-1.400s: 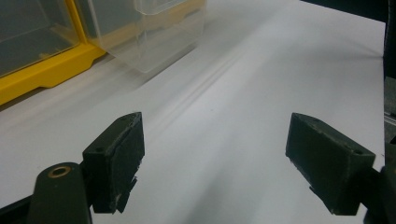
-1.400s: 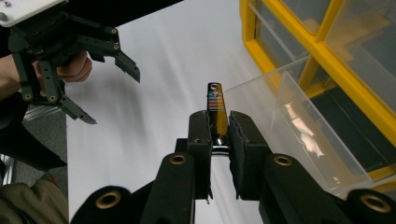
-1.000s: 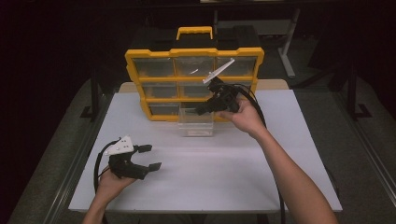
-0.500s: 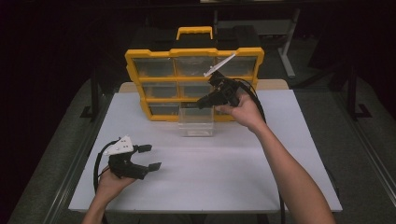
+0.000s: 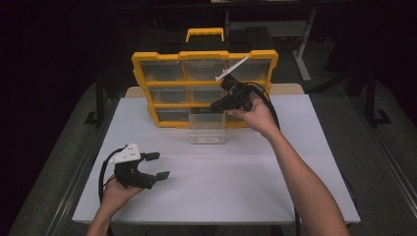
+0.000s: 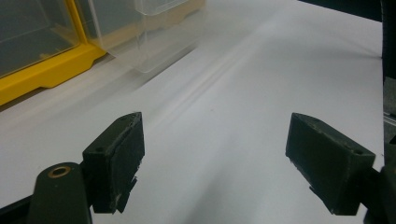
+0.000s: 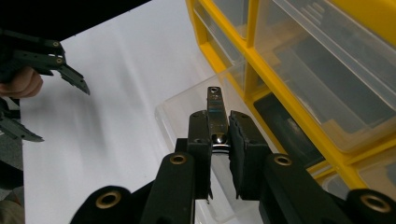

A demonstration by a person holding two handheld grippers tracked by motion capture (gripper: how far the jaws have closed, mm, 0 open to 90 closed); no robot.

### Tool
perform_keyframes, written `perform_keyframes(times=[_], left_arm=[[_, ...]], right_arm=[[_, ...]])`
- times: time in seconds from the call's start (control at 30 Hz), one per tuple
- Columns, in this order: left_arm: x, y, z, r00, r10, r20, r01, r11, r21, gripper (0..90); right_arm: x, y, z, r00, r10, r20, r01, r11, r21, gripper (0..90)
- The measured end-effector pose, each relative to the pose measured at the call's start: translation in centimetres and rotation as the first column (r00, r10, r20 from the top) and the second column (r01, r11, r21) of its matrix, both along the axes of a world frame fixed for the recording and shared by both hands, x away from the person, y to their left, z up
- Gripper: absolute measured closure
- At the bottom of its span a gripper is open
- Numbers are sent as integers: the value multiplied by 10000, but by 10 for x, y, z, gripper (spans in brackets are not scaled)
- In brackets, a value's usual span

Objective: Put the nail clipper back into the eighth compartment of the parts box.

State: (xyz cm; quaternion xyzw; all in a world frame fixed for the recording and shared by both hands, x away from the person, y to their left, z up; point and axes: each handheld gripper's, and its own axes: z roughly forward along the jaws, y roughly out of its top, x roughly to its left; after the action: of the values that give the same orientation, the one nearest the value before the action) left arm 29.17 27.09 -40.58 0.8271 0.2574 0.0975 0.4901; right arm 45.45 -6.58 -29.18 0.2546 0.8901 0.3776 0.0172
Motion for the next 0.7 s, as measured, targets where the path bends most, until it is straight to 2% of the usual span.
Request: perform_keyframes(times=[0.57,0.67,0.7], left_arm=[[0,0,0,10000,-9,13,9,10000,-2,195],[0,0,0,10000,7,-21,-7,10000,0,195],[0,0,0,10000,9,-9,-9,10000,-27,195]], right_arm=[[6,8,-16,9999,-88,134,95,9985,-534,780],[6,9,-19,9997,-196,-113,190,9986,-501,780],[7,9,-22,9999,-158,-61,154,9984,-548,780]])
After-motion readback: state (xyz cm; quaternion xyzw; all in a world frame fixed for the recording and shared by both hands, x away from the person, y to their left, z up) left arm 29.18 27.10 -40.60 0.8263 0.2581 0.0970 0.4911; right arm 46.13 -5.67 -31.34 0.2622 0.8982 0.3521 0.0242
